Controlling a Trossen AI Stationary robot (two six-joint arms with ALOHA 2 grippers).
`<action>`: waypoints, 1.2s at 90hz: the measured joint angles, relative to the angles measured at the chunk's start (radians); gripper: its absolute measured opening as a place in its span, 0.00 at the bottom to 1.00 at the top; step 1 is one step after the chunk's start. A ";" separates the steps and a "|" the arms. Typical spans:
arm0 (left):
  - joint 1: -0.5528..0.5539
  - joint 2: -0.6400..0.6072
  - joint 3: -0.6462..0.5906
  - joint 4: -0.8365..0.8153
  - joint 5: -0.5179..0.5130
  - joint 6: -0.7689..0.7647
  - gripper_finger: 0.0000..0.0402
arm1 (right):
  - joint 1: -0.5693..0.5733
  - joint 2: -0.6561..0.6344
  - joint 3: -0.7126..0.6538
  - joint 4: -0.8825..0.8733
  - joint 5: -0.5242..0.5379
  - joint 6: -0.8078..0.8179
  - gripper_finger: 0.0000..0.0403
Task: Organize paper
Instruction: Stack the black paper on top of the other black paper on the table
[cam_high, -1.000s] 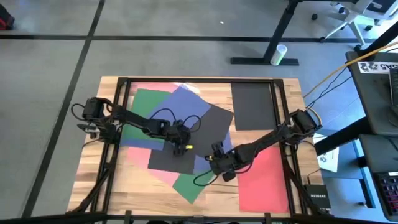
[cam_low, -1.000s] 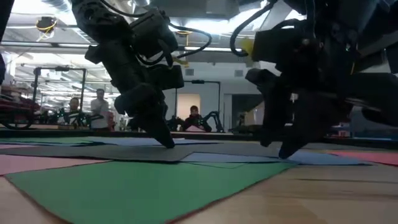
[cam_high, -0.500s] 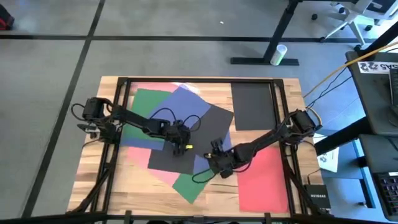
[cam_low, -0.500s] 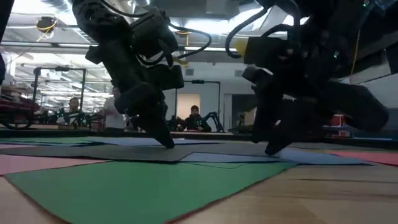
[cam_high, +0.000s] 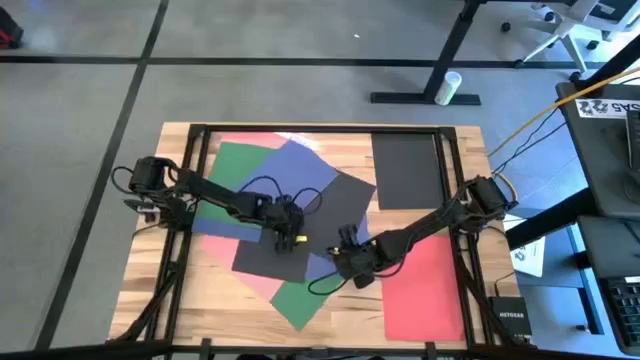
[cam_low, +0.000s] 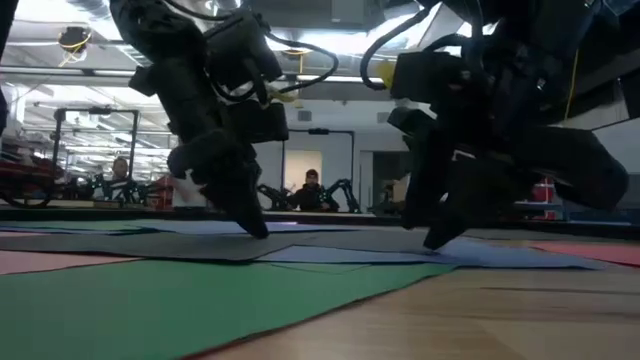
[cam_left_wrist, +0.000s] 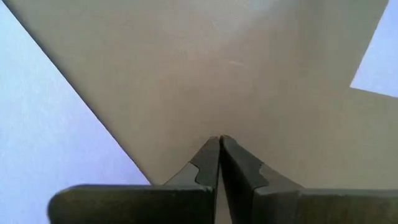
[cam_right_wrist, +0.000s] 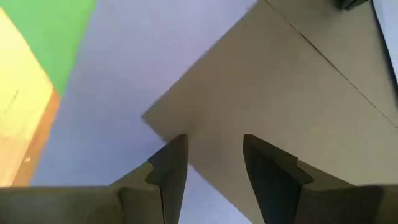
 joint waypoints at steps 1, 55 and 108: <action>-0.002 0.000 0.000 0.000 0.000 0.000 0.00 | 0.000 0.000 0.000 0.000 0.000 0.000 0.36; -0.087 -0.084 -0.007 -0.054 0.015 -0.035 0.00 | -0.007 -0.001 0.000 -0.001 0.037 -0.002 0.36; -0.099 -0.097 0.035 -0.047 0.003 -0.033 0.00 | -0.007 -0.001 0.001 -0.026 0.053 -0.011 0.36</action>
